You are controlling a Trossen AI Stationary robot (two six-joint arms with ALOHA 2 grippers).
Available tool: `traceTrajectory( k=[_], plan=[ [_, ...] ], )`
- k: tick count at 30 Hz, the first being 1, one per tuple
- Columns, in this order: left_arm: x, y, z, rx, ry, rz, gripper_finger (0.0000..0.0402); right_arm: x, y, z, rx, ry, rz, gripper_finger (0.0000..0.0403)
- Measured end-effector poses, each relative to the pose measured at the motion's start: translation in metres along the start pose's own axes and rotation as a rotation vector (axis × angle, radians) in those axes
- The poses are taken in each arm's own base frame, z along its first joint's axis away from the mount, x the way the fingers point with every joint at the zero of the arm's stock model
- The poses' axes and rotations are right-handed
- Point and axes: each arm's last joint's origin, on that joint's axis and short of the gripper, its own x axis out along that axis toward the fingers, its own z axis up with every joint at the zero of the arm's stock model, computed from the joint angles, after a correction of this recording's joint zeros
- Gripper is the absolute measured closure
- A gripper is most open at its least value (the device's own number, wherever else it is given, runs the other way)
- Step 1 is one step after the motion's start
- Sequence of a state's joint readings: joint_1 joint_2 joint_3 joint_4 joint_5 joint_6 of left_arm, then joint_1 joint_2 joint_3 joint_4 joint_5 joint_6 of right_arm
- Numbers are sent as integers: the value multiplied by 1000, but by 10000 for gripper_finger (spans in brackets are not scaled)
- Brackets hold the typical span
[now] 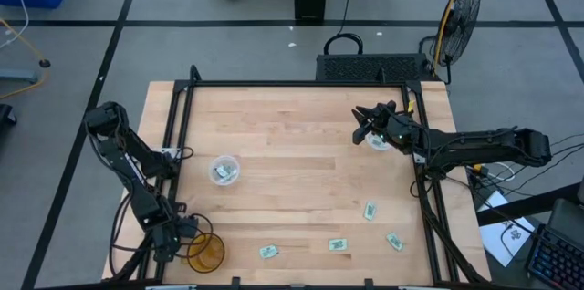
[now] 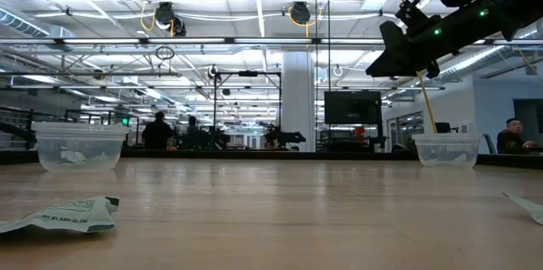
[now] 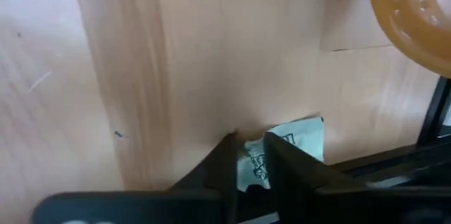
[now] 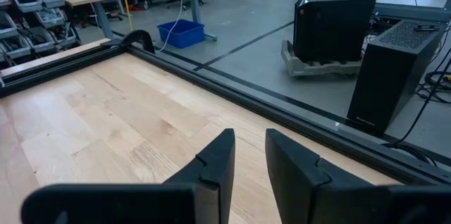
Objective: Pick and place items into bin
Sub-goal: Put the green stevia packet into the left transparent bin
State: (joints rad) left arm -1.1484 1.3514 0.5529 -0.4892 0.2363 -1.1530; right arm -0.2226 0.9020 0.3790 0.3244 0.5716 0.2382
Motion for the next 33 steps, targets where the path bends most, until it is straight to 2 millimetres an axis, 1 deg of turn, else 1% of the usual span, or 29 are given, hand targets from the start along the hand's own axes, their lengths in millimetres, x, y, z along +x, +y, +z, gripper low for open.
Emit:
traceTrajectory(
  k=[4,5,8,13,17,20,26,29,33],
  plan=[
    [0,2,0,-25,2,18,388,0,0,0,0,0,0,330],
    [0,3,0,-33,2,22,393,0,0,0,0,0,0,330],
    [-1,7,2,-66,27,47,392,0,0,0,0,0,0,330],
    [-11,17,5,-105,116,144,397,0,0,0,1,-1,0,330],
    [-32,19,10,-69,182,227,397,0,0,1,4,-5,1,330],
    [-49,20,9,-43,247,318,397,0,0,1,4,-5,1,330],
    [-83,25,12,58,324,483,398,0,0,1,4,-5,1,330],
    [-96,31,17,78,331,569,396,0,0,1,4,-6,1,330],
    [-105,41,28,126,305,624,399,0,0,1,4,-6,1,330]
  ],
)
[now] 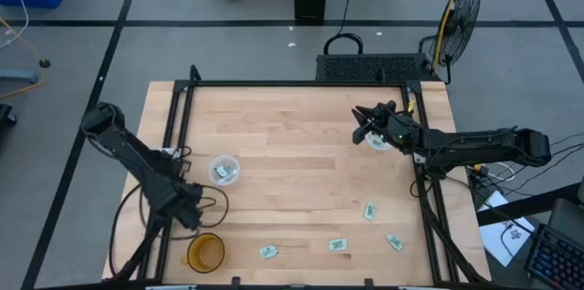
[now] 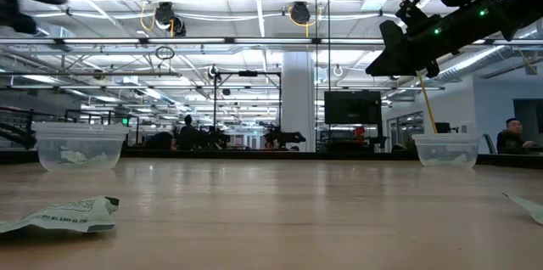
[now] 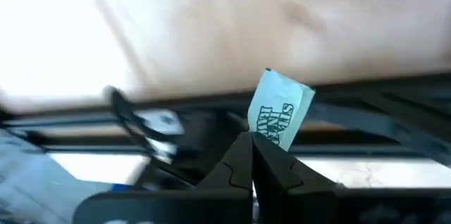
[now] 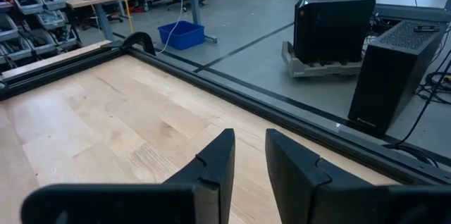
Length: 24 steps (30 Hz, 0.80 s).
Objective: Pick and place items into bin
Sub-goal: Put the green stevia packet into the left transparent bin
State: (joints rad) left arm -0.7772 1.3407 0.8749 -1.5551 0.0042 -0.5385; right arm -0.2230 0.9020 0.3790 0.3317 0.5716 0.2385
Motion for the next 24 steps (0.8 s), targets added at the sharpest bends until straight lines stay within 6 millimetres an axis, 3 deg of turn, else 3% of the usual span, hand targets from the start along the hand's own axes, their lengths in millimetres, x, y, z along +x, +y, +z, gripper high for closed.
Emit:
traceTrajectory(
  k=[9,12,19,24],
  plan=[
    [1,42,33,15,-189,165,396,0,0,0,8,0,0,330],
    [2,59,41,-68,-214,172,393,0,0,0,7,0,0,330],
    [4,85,61,-135,-329,122,390,0,0,0,4,0,0,330],
    [2,93,75,-150,-455,-39,387,0,0,0,3,0,0,330]
  ],
)
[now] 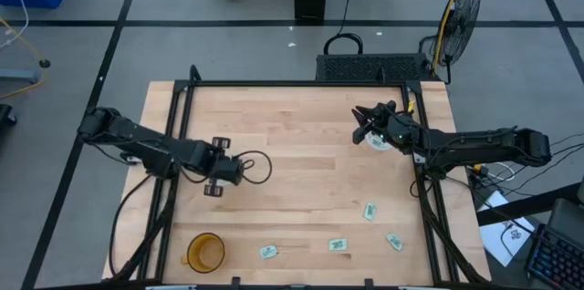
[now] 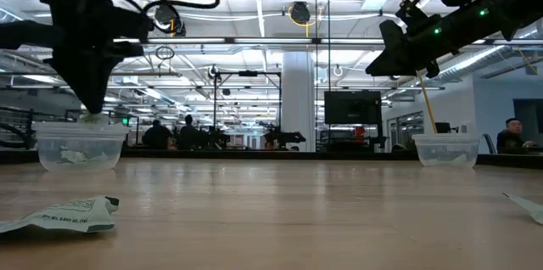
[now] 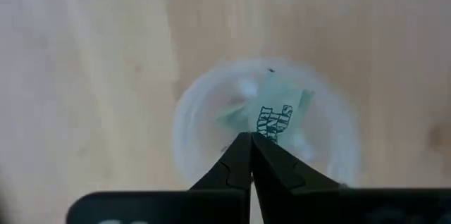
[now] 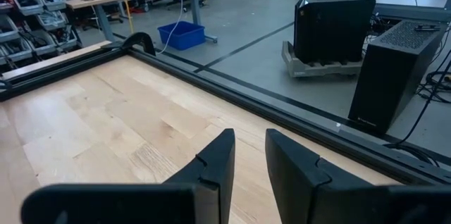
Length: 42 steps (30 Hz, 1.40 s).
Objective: Pick and place items into bin
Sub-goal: Put the green stevia packet into the left transparent bin, then put the green stevia packet into the right transparent bin
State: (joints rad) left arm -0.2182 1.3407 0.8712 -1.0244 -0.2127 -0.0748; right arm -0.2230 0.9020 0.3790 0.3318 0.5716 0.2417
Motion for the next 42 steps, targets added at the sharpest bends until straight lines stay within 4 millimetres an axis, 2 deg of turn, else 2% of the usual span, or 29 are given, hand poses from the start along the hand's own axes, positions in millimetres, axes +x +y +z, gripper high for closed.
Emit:
traceTrajectory(
  k=[5,13,20,24,29,33,38,42],
  plan=[
    [7,6,-3,-36,20,-5,396,0,0,0,0,0,0,330],
    [19,8,-8,-86,32,3,355,0,0,0,0,1,0,330],
    [16,9,-3,-94,-5,1,336,0,0,0,-2,3,8,330],
    [0,12,9,-96,-72,3,340,-1,6,2,-55,5,182,330],
    [-34,19,30,-109,-206,0,353,-6,17,10,-57,-57,360,328],
    [-57,27,42,-70,-292,9,362,-13,33,19,-57,-10,500,310],
    [-73,46,46,-59,-322,38,355,-34,60,35,2,-27,729,278],
    [-77,65,44,-77,-303,60,344,-61,81,37,-12,-102,906,272]
  ],
)
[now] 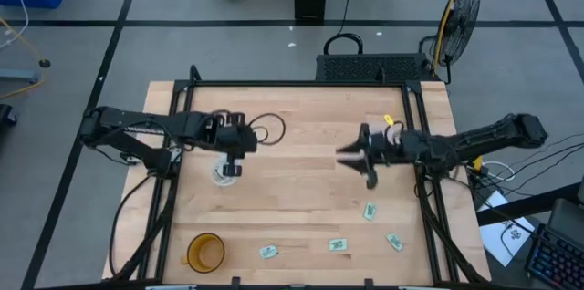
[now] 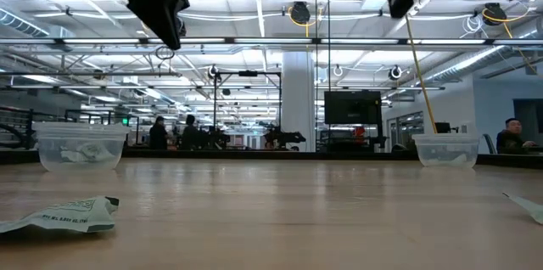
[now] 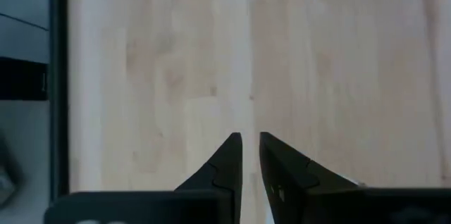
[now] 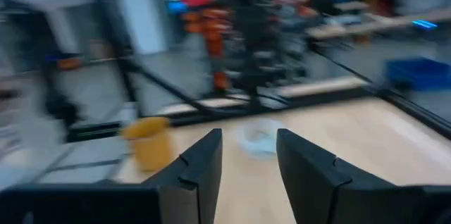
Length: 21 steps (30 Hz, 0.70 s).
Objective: Pick and place items into bin
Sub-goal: Put the green stevia packet into the right transparent bin
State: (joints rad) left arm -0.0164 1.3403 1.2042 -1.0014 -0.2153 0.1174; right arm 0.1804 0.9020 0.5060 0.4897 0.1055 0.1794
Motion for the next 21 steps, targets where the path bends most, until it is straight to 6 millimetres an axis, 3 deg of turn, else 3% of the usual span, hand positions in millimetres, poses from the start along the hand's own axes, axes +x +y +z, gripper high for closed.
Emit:
traceTrajectory(
  k=[5,11,16,21],
  plan=[
    [-5,22,-6,-2,-25,-42,337,-7,41,4,3,-33,103,275],
    [-36,48,-22,-14,-169,5,337,-14,73,7,-100,-2,-217,275],
    [-60,62,-36,-78,-307,34,337,-7,85,7,-104,108,-373,275],
    [-58,61,-45,-81,-408,8,337,-7,79,-29,63,383,-402,275]
  ],
)
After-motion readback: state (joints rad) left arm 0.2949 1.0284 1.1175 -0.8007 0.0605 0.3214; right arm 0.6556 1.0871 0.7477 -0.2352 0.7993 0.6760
